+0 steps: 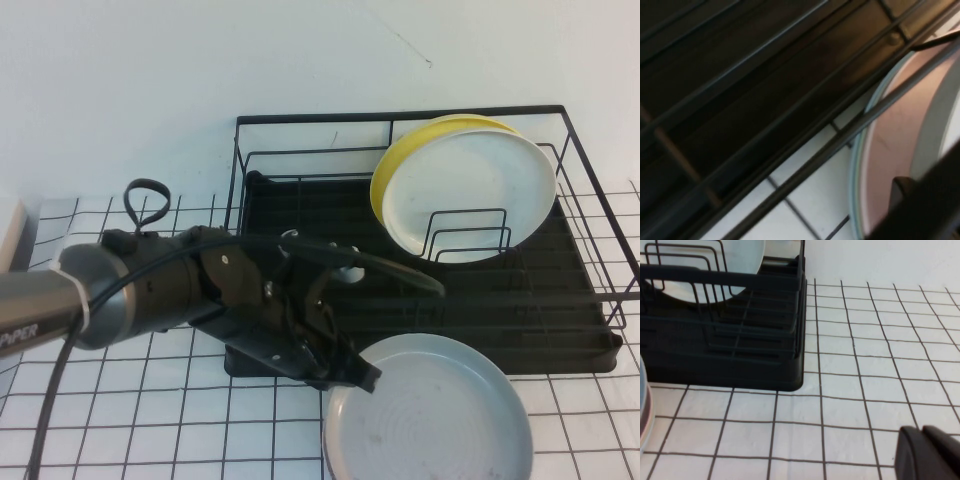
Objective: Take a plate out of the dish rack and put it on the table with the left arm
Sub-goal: Place the plate from the table
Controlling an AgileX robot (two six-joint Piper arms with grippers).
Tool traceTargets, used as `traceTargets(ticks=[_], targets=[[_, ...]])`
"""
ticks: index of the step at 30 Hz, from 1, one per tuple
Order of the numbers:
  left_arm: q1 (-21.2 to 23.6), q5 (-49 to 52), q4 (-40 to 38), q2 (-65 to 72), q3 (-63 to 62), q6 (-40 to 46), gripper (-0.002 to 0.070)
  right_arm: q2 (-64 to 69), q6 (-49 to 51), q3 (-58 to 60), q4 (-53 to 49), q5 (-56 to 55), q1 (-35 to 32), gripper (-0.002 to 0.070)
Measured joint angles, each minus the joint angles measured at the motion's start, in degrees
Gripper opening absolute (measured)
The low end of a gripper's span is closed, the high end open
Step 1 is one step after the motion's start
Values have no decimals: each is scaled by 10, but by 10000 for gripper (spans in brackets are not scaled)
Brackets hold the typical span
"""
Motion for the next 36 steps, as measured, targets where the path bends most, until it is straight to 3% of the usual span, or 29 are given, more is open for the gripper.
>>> traceTargets(ticks=[3,10,17,22,28,36], targets=[[-15,-13,-1,0,0,21,37,0,0,0,0,0,0,-2],[-29,-26,-6,0,0,47,272,0,0,0,0,0,0,-2],[-29,-25,3,-5,0,47,315,0,0,0,0,0,0,-2],[-29,-21,27,-26,1,44,256,0,0,0,0,0,0,-2],[-29,-26,75,-73,2,39,53,0,0,0,0,0,0,-2],[-29,-8,146,-133,2,-4,2,0,0,0,0,0,0,-2]])
